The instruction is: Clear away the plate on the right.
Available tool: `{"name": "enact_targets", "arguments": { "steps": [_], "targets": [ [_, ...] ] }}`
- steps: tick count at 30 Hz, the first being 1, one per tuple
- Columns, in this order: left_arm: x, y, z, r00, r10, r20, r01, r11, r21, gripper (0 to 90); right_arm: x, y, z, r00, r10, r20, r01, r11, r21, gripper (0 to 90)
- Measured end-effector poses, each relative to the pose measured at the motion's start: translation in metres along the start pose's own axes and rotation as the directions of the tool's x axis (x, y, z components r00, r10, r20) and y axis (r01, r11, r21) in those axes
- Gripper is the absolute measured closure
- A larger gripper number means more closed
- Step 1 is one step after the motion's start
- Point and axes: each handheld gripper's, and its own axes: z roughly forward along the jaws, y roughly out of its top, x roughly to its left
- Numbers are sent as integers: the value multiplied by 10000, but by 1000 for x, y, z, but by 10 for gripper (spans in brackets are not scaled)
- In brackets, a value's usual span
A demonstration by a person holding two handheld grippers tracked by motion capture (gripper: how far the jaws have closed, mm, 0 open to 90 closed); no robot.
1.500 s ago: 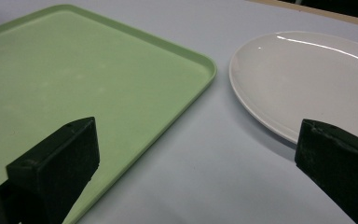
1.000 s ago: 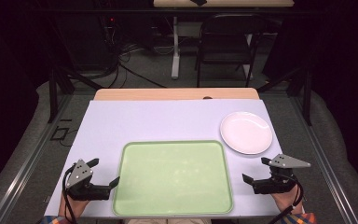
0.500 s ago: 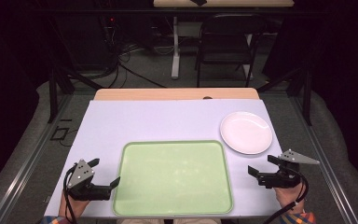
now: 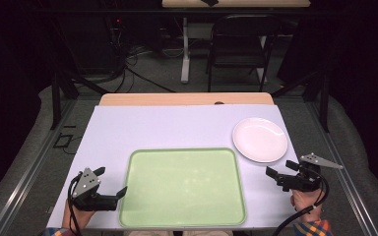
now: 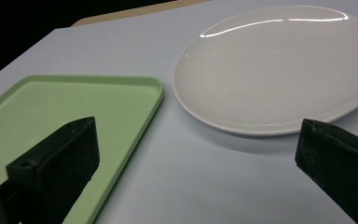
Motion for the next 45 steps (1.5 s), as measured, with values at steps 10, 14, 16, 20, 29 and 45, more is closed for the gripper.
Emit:
{"name": "enact_targets", "arguments": {
  "steps": [10,14,16,20,29,45],
  "targets": [
    [3,-1,1,10000,-36,-60,37,10000,87,0,-15,6,9,9922,1197,344,-1200,9928,72,0],
    [3,-1,1,10000,-19,-50,20,9999,113,0,-20,8,12,9892,1413,397,-1417,9899,85,0],
    [3,-1,1,10000,-1,-66,2,9999,131,0,-21,9,14,9866,1590,353,-1596,9871,129,0],
    [3,-1,1,10000,-19,-78,20,9999,135,0,-22,11,16,9843,1725,363,-1730,9849,94,0],
    [2,-1,1,10000,26,-79,-25,9999,131,0,-31,13,24,9706,2352,512,-2359,9717,83,0],
    [3,-1,2,10000,43,-90,-41,9997,221,0,-50,12,36,9124,3986,928,-3973,9171,-326,156]
  ]
}}
